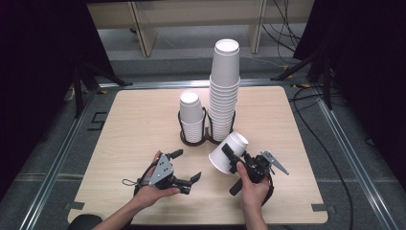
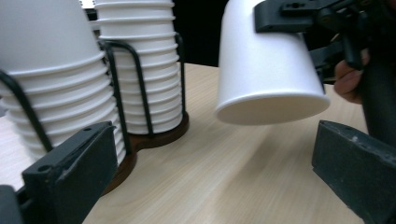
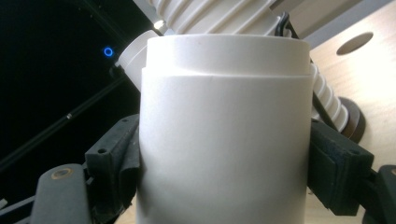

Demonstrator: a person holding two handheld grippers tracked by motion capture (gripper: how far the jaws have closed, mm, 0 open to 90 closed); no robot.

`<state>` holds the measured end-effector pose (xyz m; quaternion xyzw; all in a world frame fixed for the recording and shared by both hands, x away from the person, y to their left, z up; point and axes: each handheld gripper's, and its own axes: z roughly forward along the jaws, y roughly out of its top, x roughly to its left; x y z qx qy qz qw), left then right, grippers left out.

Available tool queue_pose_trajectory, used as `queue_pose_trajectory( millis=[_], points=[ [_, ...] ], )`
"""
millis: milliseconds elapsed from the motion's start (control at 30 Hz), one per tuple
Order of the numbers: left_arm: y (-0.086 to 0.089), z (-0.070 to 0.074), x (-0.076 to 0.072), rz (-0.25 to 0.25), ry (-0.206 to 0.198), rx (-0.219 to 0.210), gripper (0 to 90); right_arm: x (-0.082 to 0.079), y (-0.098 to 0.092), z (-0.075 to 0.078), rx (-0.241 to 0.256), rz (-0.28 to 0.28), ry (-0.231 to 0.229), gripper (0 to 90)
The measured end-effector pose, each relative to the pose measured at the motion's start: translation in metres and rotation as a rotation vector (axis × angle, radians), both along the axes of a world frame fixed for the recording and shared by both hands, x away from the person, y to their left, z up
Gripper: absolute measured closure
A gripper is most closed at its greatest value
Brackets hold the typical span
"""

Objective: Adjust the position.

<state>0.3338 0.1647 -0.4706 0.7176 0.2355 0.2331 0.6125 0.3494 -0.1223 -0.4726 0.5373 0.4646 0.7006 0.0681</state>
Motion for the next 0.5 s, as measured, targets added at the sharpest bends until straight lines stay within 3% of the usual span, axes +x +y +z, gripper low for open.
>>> queue_pose_trajectory(
  millis=[67,133,200,233,333,433,500],
  points=[
    [-0.004,0.001,0.000,-0.013,-0.009,-0.015,0.0,0.000,0.001,-0.001,0.023,0.008,0.020,21.4],
    [-0.005,0.001,0.000,-0.015,-0.009,-0.021,0.0,0.002,0.001,-0.002,0.013,0.002,0.013,21.4],
    [-0.005,0.002,0.001,-0.016,0.001,-0.007,0.0,0.003,0.002,-0.003,0.033,0.013,0.015,21.4],
    [-0.006,0.002,0.001,-0.019,0.004,-0.009,0.0,0.004,0.006,-0.003,0.097,0.034,0.043,21.4],
    [-0.008,0.002,0.003,-0.037,0.009,-0.013,0.0,0.006,0.007,-0.003,0.109,0.030,0.050,21.4],
    [-0.012,0.000,0.005,-0.062,0.006,-0.023,0.0,0.009,0.012,-0.005,0.157,0.057,0.064,21.4],
    [-0.014,-0.001,0.007,-0.064,0.009,-0.024,0.0,0.010,0.014,-0.005,0.154,0.062,0.065,21.4]
  ],
)
